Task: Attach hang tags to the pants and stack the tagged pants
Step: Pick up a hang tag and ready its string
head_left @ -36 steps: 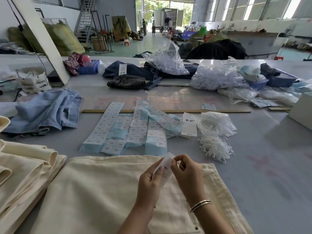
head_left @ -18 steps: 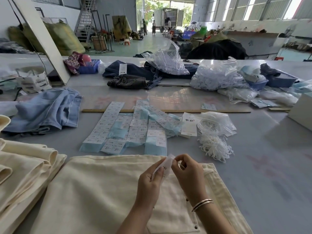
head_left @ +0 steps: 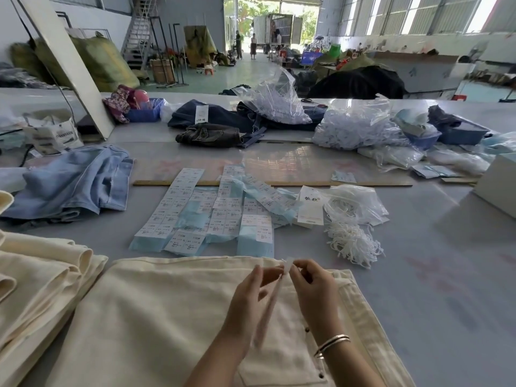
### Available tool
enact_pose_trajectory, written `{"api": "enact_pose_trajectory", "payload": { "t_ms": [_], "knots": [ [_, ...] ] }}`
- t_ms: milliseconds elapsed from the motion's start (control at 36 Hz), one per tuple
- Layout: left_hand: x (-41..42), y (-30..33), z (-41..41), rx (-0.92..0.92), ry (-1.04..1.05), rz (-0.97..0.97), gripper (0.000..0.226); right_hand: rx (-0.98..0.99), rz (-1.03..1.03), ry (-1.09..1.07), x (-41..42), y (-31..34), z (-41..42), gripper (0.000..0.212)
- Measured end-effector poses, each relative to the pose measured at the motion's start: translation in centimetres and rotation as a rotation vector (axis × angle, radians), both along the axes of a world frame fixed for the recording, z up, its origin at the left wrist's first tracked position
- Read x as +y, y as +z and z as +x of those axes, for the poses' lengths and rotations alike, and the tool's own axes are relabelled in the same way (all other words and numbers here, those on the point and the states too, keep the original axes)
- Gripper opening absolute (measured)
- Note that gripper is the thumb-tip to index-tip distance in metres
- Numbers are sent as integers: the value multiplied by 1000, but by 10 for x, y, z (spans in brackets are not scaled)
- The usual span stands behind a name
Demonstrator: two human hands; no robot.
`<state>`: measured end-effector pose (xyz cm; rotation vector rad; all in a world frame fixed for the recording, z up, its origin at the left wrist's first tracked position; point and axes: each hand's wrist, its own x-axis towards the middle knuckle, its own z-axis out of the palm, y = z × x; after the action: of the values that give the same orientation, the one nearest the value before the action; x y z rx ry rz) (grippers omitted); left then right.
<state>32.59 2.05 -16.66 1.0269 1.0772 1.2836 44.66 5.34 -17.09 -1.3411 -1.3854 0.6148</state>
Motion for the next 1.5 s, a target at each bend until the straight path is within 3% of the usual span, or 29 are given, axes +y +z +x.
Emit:
{"api": "enact_pose_trajectory", "payload": {
  "t_ms": [83,250,472,694,806,861,1056,1111,1250,1361,1444,1500],
  "knots": [
    [10,5,2,60,98,1,13,14,6,20,0,2,-1,26],
    [26,15,7,90,64,-76,24,22,-34,38,2,6,-2,20],
    [32,19,10,126,182,-22,13,61,-51,53,6,11,2,13],
    [43,16,2,445,372,77,16,144,-198,73,10,3,15,12],
    [45,22,-1,750,212,247,10,233,-169,74,14,13,22,14],
    [45,26,3,790,136,290,12,239,-124,141,16,23,23,16],
    [50,50,18,279,141,249,7,297,-104,349,11,48,20,19],
    [50,54,22,222,101,255,7,314,-110,351,9,50,22,8],
    [56,51,28,236,56,224,7,483,-238,334,7,58,37,14],
    [59,29,35,395,-75,90,18,658,-375,294,10,68,72,16],
    [57,6,44,587,-174,71,19,854,-528,325,10,74,102,38],
    [57,-6,54,700,-217,97,18,774,-576,308,9,75,114,32]
  ]
}}
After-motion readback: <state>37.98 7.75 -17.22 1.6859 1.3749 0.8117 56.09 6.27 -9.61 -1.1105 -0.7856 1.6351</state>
